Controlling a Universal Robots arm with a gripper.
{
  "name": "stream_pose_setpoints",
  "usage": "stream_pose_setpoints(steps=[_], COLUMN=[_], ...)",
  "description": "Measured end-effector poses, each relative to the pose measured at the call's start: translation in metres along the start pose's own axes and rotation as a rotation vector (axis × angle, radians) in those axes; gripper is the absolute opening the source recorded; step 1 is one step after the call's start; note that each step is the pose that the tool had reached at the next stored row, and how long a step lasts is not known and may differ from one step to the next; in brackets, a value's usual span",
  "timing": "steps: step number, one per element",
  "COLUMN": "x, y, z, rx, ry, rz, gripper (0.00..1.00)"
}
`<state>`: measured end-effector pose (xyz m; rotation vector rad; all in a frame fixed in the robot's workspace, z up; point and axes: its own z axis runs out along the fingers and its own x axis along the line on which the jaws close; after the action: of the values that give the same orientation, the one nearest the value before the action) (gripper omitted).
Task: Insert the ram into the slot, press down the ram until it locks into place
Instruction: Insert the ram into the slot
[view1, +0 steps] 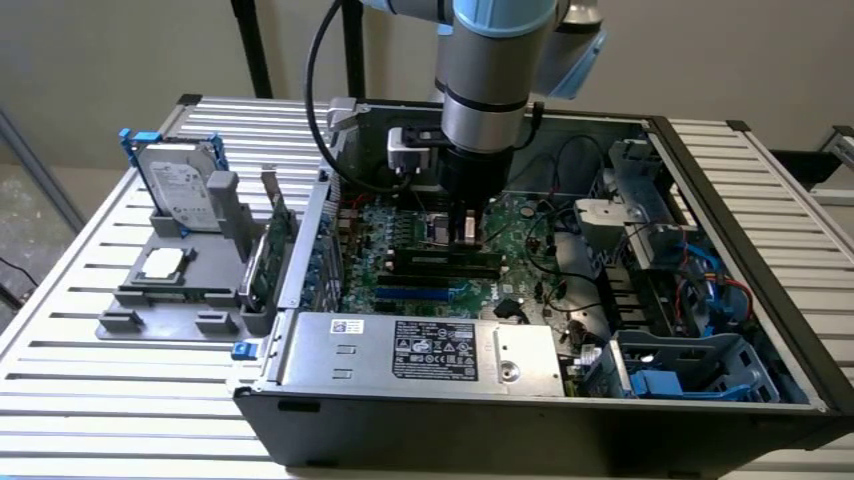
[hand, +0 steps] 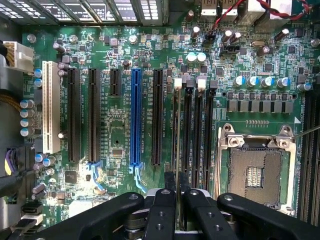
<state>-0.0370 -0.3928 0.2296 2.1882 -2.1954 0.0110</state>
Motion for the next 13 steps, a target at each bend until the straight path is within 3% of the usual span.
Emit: stream_pose_setpoints(steps=[13], x=[-0.0005], y=[0.0003], z=[0.0023], rx=[0.002], ry=[0.0008], rz=[0.0], gripper=[0.13])
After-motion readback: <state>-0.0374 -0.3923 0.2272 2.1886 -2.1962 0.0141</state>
